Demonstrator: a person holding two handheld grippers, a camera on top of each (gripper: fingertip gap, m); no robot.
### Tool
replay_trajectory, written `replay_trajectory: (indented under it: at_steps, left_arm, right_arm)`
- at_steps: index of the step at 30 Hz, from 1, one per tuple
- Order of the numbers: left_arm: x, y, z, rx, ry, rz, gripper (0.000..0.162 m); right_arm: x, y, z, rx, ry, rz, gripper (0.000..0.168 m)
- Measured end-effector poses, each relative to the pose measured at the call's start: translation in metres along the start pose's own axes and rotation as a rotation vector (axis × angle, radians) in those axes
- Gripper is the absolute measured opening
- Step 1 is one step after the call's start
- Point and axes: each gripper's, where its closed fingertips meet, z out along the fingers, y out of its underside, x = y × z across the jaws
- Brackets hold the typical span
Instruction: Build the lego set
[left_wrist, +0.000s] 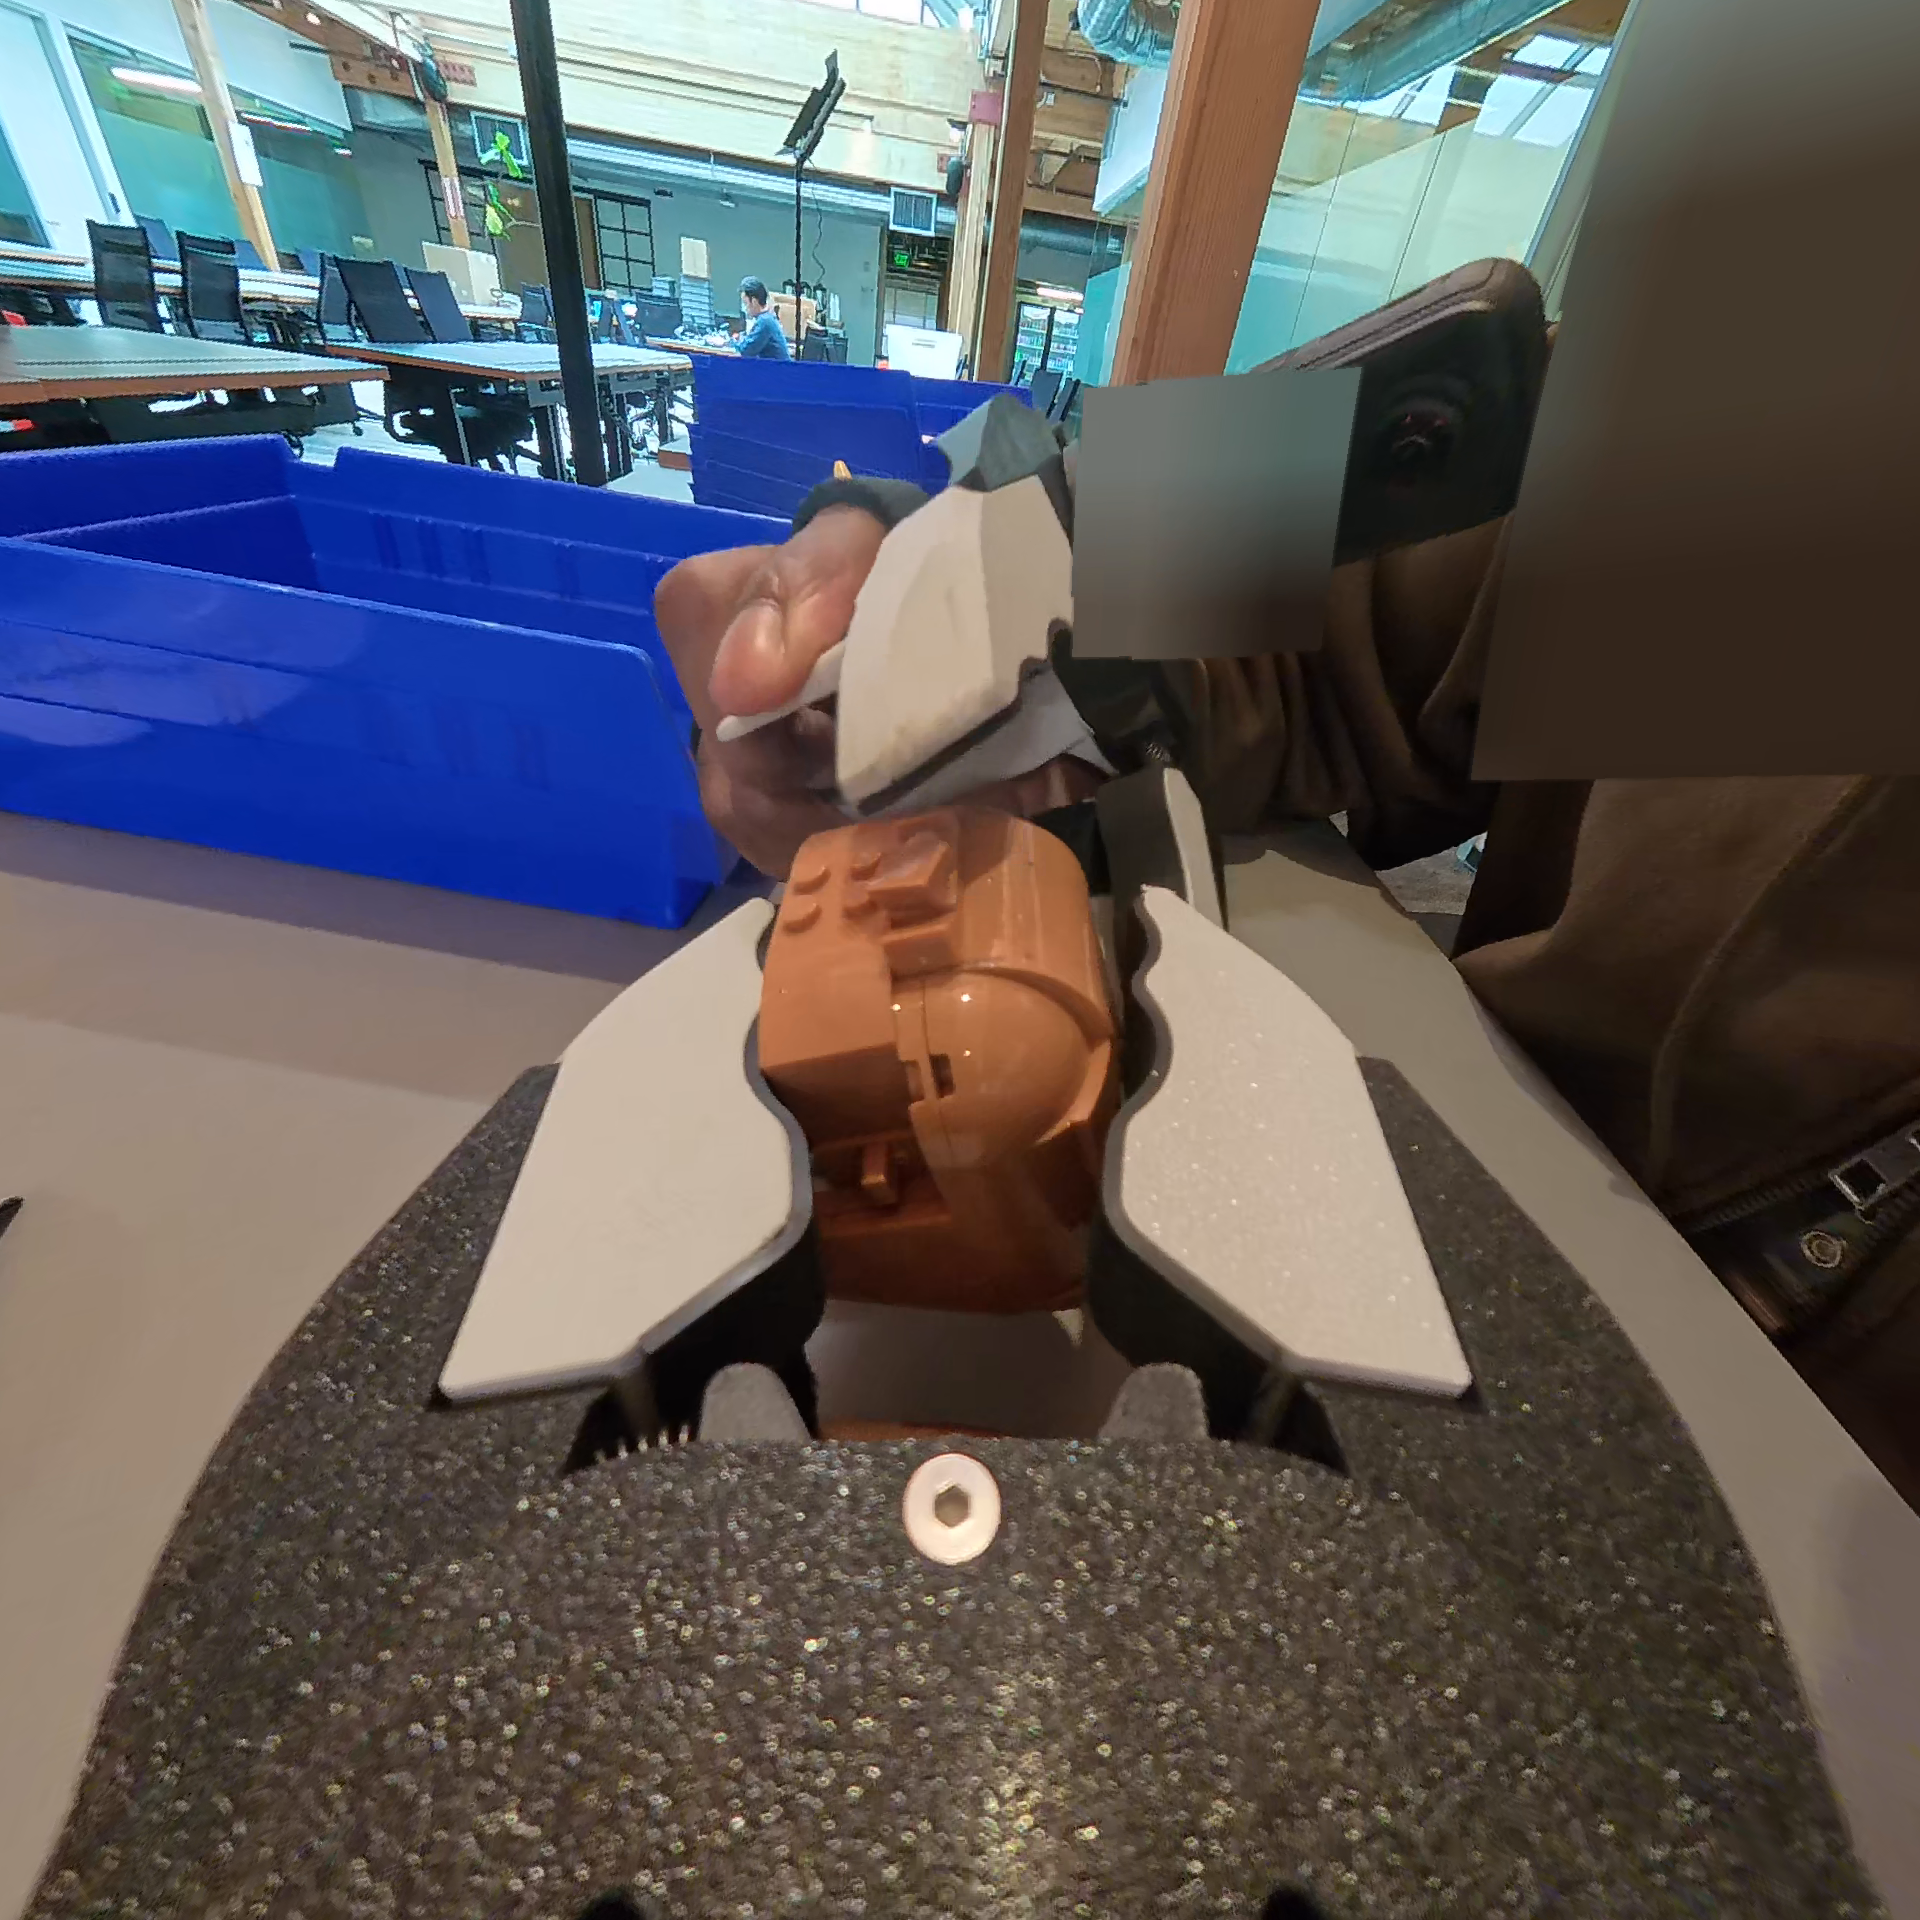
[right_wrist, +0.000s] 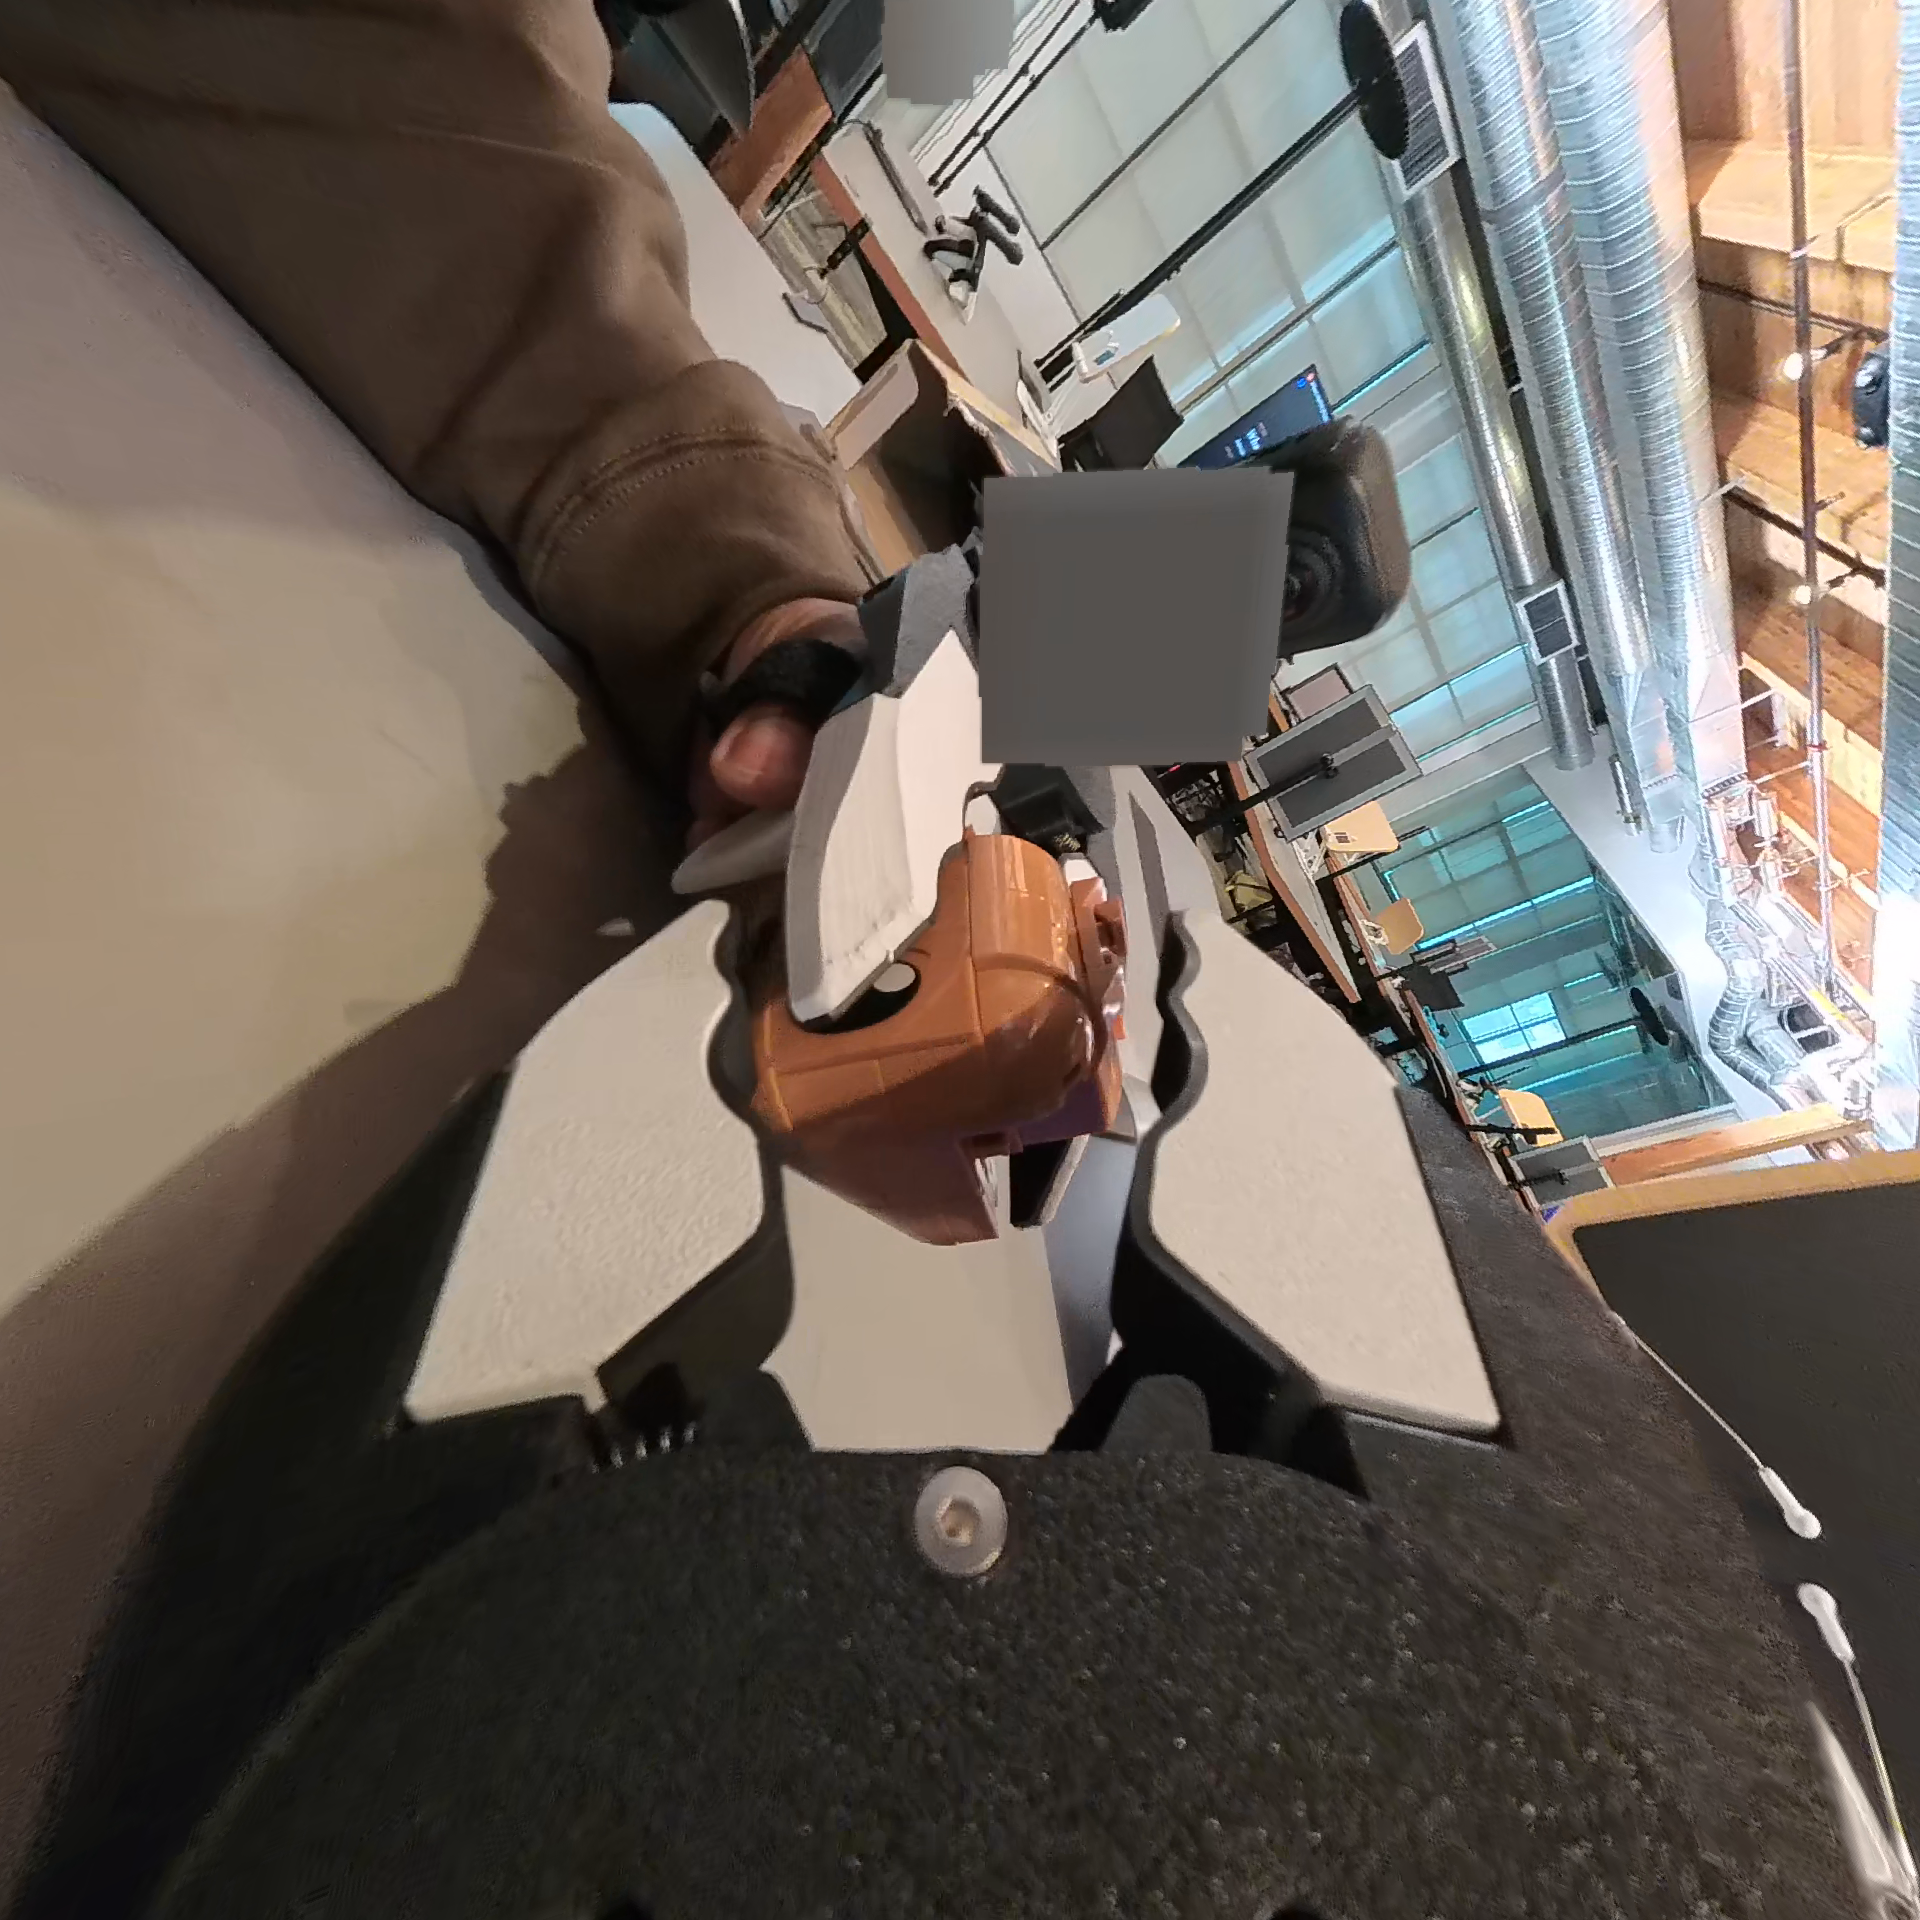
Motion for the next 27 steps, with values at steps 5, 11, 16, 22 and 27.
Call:
replay_trajectory:
  at_steps: [5, 11, 16, 22, 27]
  left_arm:
    - [0.0026, 0.0017, 0.0008, -0.016, 0.011, 0.013, 0.061]
    - [0.0033, 0.0024, 0.0008, -0.016, 0.021, 0.005, 0.060]
    - [0.0040, 0.0004, 0.0000, 0.002, 0.033, -0.010, 0.060]
    - [0.0071, -0.0037, -0.0006, 0.037, 0.059, -0.031, 0.060]
    - [0.0068, -0.0033, -0.0004, 0.033, 0.058, -0.032, 0.061]
  right_arm:
    - [-0.0057, 0.0011, 0.0032, -0.020, -0.036, -0.024, 0.084]
    - [-0.0087, 0.0024, 0.0047, -0.020, -0.037, -0.040, 0.078]
    - [-0.0074, 0.0011, 0.0057, 0.002, -0.012, -0.022, 0.078]
    - [-0.0056, -0.0028, 0.0060, 0.029, 0.005, 0.002, 0.077]
    - [-0.0053, -0.0024, 0.0060, 0.008, 0.001, -0.003, 0.076]
